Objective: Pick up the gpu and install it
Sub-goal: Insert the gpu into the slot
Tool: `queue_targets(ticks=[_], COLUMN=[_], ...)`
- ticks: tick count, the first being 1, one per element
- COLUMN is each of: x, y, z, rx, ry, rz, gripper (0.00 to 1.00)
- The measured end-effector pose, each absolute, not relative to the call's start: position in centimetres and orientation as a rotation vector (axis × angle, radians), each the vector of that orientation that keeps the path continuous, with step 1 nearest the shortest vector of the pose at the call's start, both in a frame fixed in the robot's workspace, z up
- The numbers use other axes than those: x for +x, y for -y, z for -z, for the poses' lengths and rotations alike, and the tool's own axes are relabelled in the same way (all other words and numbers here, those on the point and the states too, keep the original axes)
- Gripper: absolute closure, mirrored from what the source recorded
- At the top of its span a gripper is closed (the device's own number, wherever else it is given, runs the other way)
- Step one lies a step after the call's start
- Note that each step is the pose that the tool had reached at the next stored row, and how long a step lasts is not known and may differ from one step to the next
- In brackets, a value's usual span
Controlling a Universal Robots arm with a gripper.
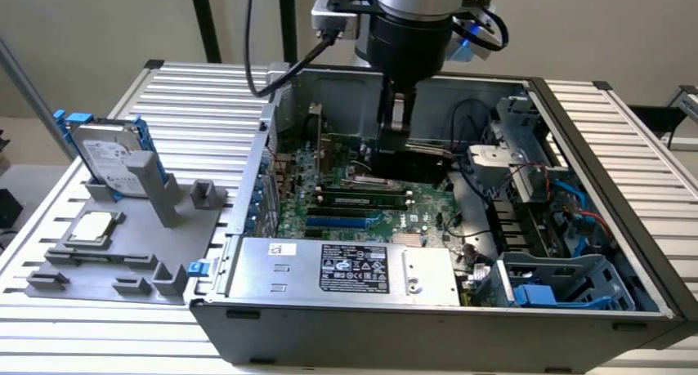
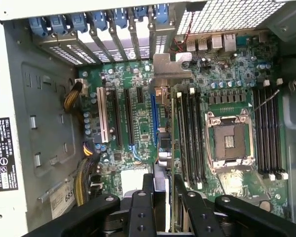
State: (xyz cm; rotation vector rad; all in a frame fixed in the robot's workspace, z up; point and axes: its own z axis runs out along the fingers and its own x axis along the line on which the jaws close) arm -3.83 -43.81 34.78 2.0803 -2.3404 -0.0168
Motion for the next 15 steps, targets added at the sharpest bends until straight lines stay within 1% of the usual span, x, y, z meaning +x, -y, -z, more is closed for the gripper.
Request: queue_targets(ticks=[6,15], x=[-5.0,-7.3], y=[43.8,43.9], z=[-33.7,-32.1], rx=[2.104,2.127], ry=[2.328,2.309], rz=[0.007,0.008], gripper=[0.73,0.73])
